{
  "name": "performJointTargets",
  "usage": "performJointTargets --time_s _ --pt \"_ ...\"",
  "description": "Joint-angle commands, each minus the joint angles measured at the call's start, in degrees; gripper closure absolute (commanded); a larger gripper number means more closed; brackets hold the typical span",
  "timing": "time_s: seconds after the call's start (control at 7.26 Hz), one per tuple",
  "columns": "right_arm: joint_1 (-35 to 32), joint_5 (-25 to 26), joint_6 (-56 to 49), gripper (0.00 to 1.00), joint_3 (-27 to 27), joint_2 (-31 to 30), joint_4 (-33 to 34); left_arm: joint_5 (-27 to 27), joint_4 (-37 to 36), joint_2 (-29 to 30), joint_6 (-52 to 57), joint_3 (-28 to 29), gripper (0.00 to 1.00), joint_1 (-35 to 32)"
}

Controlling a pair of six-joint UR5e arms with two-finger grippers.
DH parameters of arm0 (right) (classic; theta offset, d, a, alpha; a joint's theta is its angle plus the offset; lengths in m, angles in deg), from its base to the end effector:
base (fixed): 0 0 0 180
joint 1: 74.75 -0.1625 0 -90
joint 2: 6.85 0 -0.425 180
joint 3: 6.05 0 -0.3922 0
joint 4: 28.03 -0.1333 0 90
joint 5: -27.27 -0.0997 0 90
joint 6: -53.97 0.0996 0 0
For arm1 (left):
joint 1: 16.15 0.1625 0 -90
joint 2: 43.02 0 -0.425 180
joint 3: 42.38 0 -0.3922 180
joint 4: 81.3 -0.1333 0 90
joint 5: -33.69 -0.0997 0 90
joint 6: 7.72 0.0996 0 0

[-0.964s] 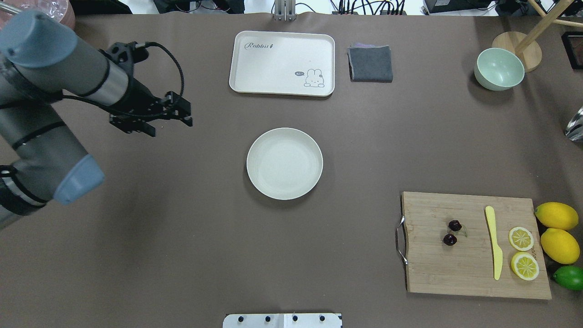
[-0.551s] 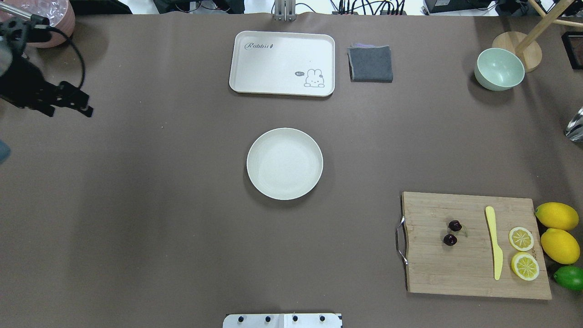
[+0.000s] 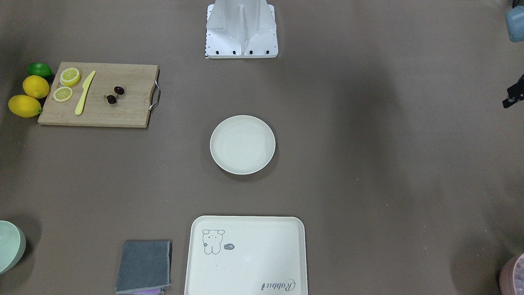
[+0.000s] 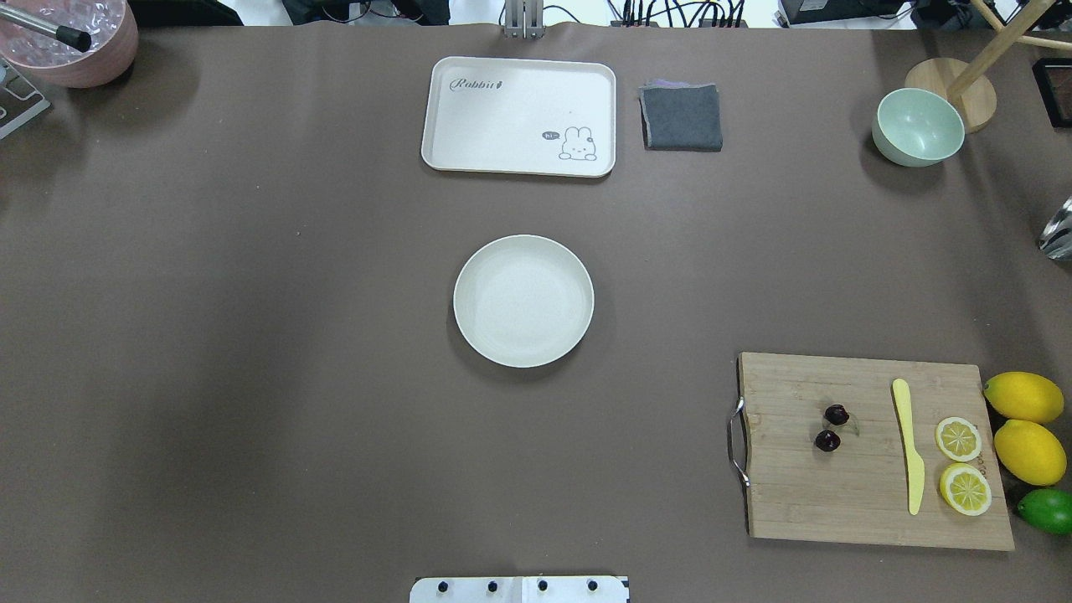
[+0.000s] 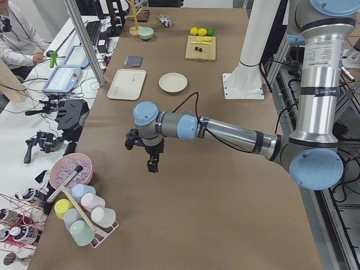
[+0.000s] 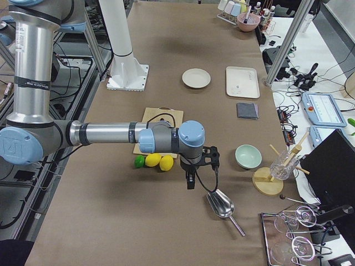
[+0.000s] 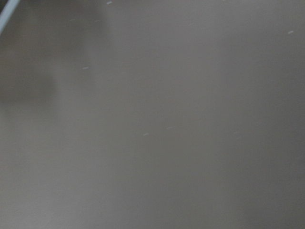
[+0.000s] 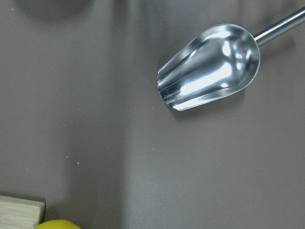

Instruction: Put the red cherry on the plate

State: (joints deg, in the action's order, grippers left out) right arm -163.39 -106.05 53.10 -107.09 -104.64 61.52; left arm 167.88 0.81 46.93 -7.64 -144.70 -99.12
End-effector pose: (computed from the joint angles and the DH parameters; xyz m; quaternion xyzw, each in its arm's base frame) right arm 0.0546 -0.4396 0.6272 0.0284 -0.3690 -0.0300 0.9285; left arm -0.0037 -0.4919 0.5677 0.0126 0.3773 0.0718 0.9232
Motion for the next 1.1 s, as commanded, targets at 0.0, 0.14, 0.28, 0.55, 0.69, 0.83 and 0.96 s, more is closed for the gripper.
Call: performJointTargets --time_s 0.0,0.14,0.28,0.55,0.69,0.83,0.96 --pt "0.13 -0.63 0.08 0.0 -1.17 -0.47 0.7 -0.16 -1.26 -1.62 3.17 -0.76 0.01 -2.19" --pt "0.13 -3.68 0.26 0.0 -1.18 -0.91 0.8 -0.42 -0.91 -1.71 3.26 -1.47 0.01 -2.37" --pt "1.52 -6.49 6.26 0.0 -2.05 0.91 0.62 -0.43 -0.9 -1.8 3.17 -2.43 0.01 -3.16" --pt "8.45 -8.52 19.11 0.0 -7.14 6.1 0.53 -0.43 -0.29 -4.43 3.08 -3.94 0.01 -3.25" --pt "12.48 -12.28 23.24 0.0 -9.77 6.64 -0.08 -0.43 -0.2 -4.61 3.08 -3.85 0.01 -3.16" --pt "18.27 -11.71 32.86 0.0 -13.45 6.65 -1.39 -0.43 -0.2 -4.52 3.08 -4.02 0.01 -3.16" --pt "23.72 -8.4 41.57 0.0 -14.62 6.12 -7.58 -0.34 -0.11 -4.52 2.91 -4.2 0.01 -3.16"
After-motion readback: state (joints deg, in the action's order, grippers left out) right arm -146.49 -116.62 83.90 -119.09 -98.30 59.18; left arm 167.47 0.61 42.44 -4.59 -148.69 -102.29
